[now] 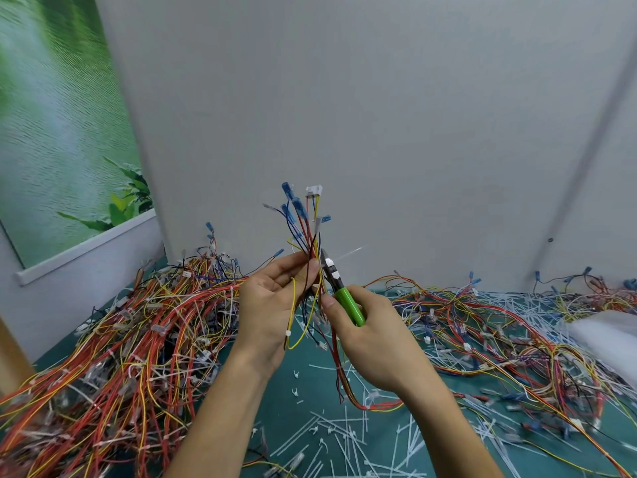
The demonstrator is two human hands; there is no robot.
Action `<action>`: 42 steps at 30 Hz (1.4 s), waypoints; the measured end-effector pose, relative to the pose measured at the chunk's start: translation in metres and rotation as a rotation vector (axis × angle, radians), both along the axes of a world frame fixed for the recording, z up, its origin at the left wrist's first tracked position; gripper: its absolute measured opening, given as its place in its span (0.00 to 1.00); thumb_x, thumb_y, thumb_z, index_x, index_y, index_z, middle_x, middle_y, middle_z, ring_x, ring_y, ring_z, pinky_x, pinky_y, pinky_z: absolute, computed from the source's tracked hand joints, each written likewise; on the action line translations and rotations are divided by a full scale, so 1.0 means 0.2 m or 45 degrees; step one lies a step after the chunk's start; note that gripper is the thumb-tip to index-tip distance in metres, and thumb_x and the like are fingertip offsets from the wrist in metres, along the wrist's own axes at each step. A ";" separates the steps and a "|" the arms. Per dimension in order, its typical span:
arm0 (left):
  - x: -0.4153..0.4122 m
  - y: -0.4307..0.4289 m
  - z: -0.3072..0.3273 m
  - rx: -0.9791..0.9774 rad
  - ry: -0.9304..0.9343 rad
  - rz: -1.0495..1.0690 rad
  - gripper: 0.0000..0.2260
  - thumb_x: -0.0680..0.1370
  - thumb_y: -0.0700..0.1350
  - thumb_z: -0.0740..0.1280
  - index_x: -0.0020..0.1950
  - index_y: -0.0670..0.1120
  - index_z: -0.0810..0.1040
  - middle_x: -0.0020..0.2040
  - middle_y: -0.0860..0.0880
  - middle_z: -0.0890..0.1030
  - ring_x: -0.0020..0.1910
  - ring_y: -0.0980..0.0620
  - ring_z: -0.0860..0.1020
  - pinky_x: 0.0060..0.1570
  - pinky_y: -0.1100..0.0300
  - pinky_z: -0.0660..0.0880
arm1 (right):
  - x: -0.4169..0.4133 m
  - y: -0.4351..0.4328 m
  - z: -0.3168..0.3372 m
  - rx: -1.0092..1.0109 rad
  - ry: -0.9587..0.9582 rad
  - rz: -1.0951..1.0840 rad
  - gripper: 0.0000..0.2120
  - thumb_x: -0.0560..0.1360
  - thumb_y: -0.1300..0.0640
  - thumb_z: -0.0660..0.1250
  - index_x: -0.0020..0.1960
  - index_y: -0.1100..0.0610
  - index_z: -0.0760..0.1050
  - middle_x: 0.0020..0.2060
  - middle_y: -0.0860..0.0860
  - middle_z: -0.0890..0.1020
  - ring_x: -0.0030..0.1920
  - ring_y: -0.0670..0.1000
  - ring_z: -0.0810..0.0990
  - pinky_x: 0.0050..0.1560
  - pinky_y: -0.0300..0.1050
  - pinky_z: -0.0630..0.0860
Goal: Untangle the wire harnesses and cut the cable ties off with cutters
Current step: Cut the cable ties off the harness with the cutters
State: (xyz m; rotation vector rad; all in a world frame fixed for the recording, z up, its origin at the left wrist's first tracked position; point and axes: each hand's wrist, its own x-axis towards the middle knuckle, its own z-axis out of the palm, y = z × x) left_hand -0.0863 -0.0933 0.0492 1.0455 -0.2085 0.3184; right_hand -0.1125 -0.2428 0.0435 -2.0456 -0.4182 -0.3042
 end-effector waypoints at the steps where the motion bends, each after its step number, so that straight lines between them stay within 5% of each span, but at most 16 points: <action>1: 0.00 0.00 0.00 -0.003 0.001 0.000 0.10 0.68 0.44 0.76 0.49 0.50 0.88 0.47 0.46 0.87 0.44 0.54 0.85 0.45 0.67 0.79 | 0.00 0.00 0.00 0.000 -0.003 0.000 0.17 0.82 0.44 0.64 0.40 0.54 0.71 0.26 0.40 0.73 0.27 0.43 0.69 0.30 0.32 0.66; 13: 0.00 0.01 -0.01 0.024 0.029 0.016 0.10 0.69 0.44 0.76 0.49 0.49 0.88 0.49 0.44 0.87 0.47 0.53 0.85 0.46 0.66 0.79 | 0.00 0.01 -0.01 -0.001 0.055 0.084 0.18 0.80 0.37 0.64 0.43 0.51 0.71 0.29 0.41 0.73 0.29 0.41 0.71 0.32 0.32 0.68; 22: -0.01 0.00 0.01 -0.041 0.032 -0.088 0.08 0.69 0.42 0.75 0.47 0.48 0.88 0.44 0.47 0.87 0.40 0.54 0.84 0.41 0.66 0.80 | 0.00 0.00 0.01 0.003 0.015 0.077 0.17 0.84 0.48 0.61 0.38 0.50 0.67 0.27 0.41 0.73 0.28 0.44 0.66 0.31 0.36 0.63; 31: 0.00 0.00 0.00 0.006 0.016 -0.022 0.14 0.65 0.49 0.78 0.49 0.49 0.88 0.48 0.45 0.87 0.45 0.54 0.84 0.46 0.65 0.80 | -0.01 -0.01 0.01 -0.013 0.098 0.139 0.14 0.83 0.45 0.64 0.43 0.51 0.71 0.30 0.40 0.78 0.32 0.46 0.80 0.39 0.52 0.80; 36: 0.00 0.00 0.00 0.006 -0.003 -0.035 0.13 0.66 0.48 0.78 0.49 0.49 0.88 0.48 0.45 0.87 0.44 0.54 0.84 0.45 0.66 0.79 | -0.01 0.00 0.01 -0.005 0.072 0.050 0.17 0.83 0.45 0.63 0.41 0.55 0.70 0.33 0.57 0.74 0.31 0.59 0.74 0.37 0.60 0.78; 42: 0.00 0.00 0.00 0.001 -0.013 -0.018 0.12 0.65 0.47 0.78 0.47 0.49 0.88 0.46 0.45 0.87 0.42 0.53 0.84 0.43 0.65 0.79 | -0.01 -0.01 0.01 -0.020 0.073 0.051 0.16 0.82 0.46 0.64 0.42 0.55 0.71 0.33 0.61 0.77 0.34 0.62 0.78 0.36 0.58 0.78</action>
